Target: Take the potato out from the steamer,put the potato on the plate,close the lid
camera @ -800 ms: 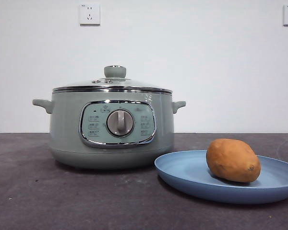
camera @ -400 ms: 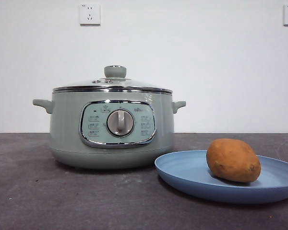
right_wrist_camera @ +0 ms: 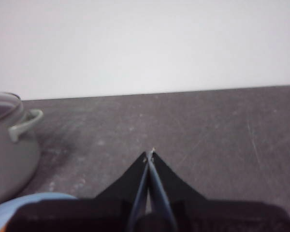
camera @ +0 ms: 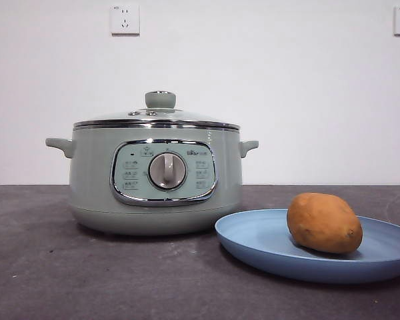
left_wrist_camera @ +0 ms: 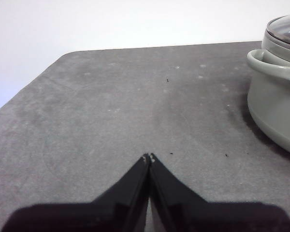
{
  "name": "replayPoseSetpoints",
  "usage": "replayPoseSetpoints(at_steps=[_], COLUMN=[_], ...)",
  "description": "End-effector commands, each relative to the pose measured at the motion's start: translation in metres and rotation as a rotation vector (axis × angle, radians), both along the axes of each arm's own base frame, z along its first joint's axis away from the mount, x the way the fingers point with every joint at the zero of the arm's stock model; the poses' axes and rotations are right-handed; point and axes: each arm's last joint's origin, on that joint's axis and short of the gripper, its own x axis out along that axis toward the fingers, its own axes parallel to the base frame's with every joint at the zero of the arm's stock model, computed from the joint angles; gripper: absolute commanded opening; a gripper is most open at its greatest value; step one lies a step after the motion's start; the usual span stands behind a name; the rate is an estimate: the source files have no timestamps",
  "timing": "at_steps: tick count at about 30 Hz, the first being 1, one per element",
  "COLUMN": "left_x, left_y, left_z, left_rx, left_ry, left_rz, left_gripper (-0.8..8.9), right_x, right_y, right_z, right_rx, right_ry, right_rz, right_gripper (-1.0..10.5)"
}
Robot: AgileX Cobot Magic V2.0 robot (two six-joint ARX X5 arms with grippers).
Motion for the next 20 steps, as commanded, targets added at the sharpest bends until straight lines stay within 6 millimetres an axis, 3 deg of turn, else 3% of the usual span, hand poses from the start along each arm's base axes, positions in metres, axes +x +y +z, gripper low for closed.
replayPoseSetpoints(at_steps=[1, 7, 20], left_x=[0.001, 0.001, 0.001], left_y=[0.0, 0.0, 0.0], left_z=[-0.005, -0.005, -0.005], left_rx=[-0.002, -0.002, -0.001], left_ry=[0.012, 0.012, 0.011], left_rz=[0.003, 0.003, 0.003], left_gripper=[-0.04, -0.04, -0.04], right_x=[0.001, 0.003, 0.002], right_y=[0.0, -0.001, 0.0], right_z=[-0.011, -0.025, -0.035], right_rx=[0.02, 0.023, 0.051], right_ry=[0.004, 0.06, 0.168], right_rz=[-0.008, -0.01, -0.009], right_gripper=[0.0, 0.0, 0.0])
